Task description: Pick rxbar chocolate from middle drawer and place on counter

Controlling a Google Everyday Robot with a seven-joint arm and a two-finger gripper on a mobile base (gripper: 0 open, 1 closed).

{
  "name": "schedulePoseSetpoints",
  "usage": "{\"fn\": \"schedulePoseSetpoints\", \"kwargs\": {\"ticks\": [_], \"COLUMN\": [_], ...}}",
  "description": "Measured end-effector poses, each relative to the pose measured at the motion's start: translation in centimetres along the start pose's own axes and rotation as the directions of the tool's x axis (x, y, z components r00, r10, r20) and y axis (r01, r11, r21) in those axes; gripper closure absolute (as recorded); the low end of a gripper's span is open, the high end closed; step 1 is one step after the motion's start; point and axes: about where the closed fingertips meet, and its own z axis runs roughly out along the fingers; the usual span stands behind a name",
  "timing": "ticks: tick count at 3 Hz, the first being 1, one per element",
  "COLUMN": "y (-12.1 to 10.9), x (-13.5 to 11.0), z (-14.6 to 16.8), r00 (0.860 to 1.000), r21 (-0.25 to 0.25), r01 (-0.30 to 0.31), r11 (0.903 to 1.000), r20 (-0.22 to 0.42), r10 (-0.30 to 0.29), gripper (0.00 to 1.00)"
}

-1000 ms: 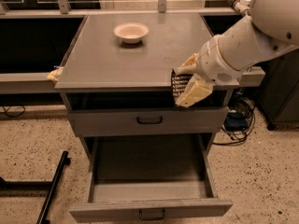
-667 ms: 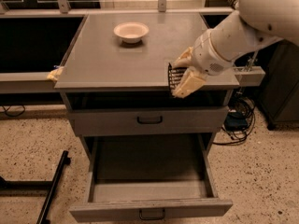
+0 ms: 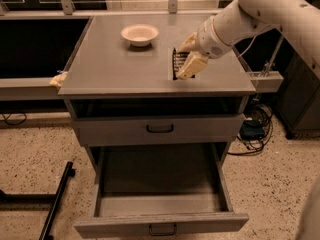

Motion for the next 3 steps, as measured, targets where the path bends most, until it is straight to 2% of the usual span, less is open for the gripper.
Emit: {"fn": "schedulePoseSetpoints", "kwargs": {"ticks": [1, 3], "y": [-2.68, -3.02], "x": [0.47, 0.56], "z": [2.39, 2.69], "r00": [0.997, 0.996], "r21": [0.018, 0.02], "r01": [-0.042, -0.046], "r11": [0.9989, 0.9988], "r20": [0.068, 0.075], "r10": [0.041, 0.044], "gripper": [1.0, 0.59]}}
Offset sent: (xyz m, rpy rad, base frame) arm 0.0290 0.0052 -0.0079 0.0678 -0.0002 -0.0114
